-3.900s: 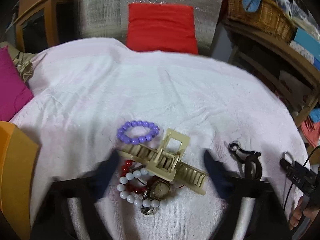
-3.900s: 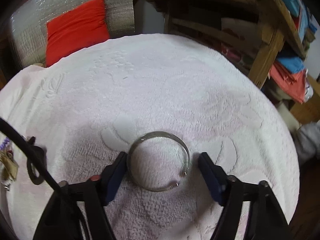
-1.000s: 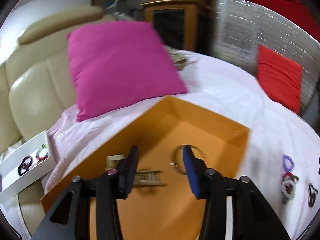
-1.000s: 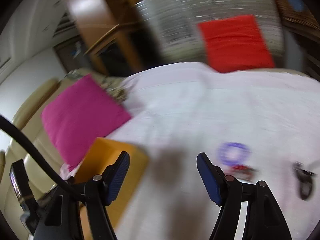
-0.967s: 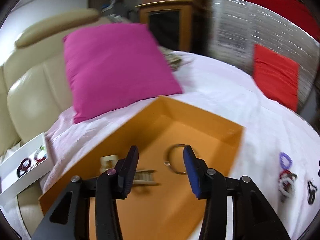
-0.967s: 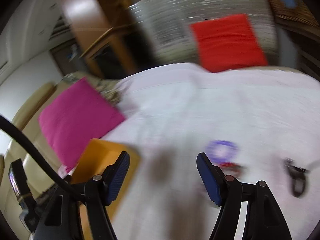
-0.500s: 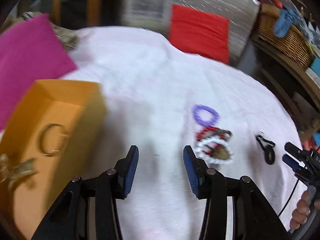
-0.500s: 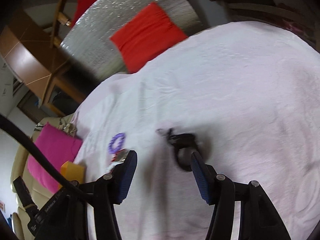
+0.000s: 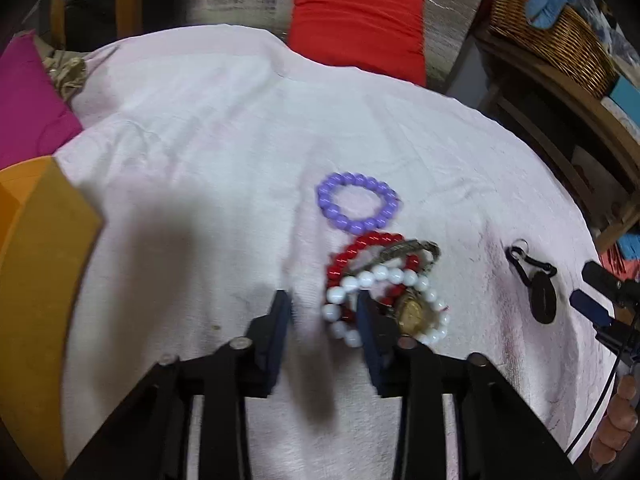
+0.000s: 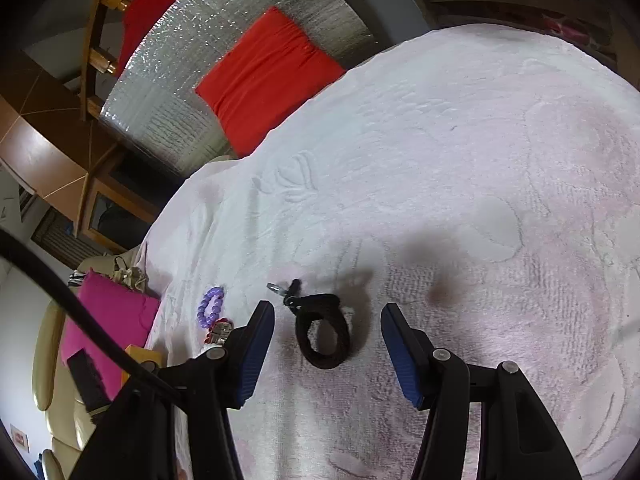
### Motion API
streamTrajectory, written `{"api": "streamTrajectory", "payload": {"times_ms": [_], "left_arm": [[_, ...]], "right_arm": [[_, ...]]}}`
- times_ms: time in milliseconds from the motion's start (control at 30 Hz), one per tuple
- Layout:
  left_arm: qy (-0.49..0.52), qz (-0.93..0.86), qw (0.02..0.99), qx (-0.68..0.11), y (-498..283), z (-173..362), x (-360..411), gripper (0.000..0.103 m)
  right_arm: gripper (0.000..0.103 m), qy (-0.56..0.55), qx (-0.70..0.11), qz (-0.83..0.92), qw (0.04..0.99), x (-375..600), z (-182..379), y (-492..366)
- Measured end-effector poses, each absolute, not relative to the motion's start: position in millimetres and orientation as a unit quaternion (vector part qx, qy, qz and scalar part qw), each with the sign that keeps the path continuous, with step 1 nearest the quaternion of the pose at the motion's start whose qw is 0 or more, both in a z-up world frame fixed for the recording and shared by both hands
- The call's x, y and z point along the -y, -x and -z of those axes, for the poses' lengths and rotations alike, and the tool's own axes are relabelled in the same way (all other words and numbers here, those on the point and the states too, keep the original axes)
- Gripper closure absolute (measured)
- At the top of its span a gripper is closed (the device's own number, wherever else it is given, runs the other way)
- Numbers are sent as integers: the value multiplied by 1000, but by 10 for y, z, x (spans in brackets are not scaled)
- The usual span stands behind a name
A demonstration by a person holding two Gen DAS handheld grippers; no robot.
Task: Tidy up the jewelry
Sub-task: 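Move both grippers back over the remaining bracelets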
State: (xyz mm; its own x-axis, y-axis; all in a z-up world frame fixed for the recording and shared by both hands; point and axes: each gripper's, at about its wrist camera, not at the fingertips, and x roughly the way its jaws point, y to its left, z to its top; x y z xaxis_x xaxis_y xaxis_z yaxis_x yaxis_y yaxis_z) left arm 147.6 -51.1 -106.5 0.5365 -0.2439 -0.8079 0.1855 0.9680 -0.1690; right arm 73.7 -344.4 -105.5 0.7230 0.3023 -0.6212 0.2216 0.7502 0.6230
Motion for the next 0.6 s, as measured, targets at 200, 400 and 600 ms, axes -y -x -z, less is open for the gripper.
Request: {"api": "streamTrajectory", "payload": {"times_ms": [200,400,600], "left_arm": [[17,130,881,-455,-1435,1049,549,89],[32,157,882,-443,-1323,946,407,90],[54,181,881,-433,-1221,810,181,103]], "right_arm": [[43,-348,-374,-38,859,3304,1063,-788],[43,-336,-374,-61,862,3048,1054,-897],[43,-331,-382,-99,857,2697,1090,-1087]]}}
